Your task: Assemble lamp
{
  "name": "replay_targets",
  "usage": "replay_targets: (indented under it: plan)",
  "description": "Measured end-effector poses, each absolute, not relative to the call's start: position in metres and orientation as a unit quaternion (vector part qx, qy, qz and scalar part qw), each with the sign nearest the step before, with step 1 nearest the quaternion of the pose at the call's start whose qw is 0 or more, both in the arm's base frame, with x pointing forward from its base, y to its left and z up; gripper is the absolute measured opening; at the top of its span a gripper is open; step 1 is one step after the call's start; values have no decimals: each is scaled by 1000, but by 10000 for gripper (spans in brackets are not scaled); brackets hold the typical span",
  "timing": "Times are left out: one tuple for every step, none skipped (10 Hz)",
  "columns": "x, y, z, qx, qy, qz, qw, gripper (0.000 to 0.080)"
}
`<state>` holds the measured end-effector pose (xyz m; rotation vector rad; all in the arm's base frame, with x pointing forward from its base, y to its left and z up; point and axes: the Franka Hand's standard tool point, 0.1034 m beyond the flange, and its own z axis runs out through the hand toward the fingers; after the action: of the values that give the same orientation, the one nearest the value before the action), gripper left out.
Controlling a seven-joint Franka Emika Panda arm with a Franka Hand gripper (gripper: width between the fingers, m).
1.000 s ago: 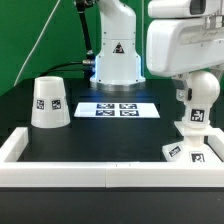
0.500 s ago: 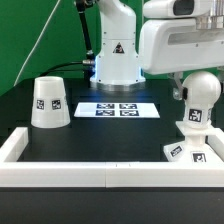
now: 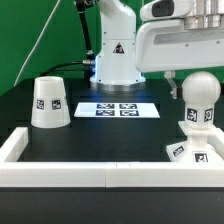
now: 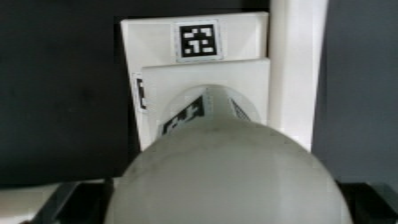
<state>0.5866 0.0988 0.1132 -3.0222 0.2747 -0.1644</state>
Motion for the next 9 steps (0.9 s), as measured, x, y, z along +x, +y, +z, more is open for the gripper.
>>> replay_targets:
  plan:
    - [586,100,113,-988,135,-53,53,579]
    - [586,99,113,-985,155,-52,55,579]
    - [586,99,113,-982,175,-50,57,579]
    - [586,99,113,-974,213,-48,60,579]
    - [586,99,113,-967,241,-46,62,579]
    - [586,98,113,-961,265,-44,63,579]
    - [586,98,113,-956,281,-43,64,579]
    - [584,101,114,-931,356,-29,69,579]
    - [582,103,114,-906,415,-14,75,579]
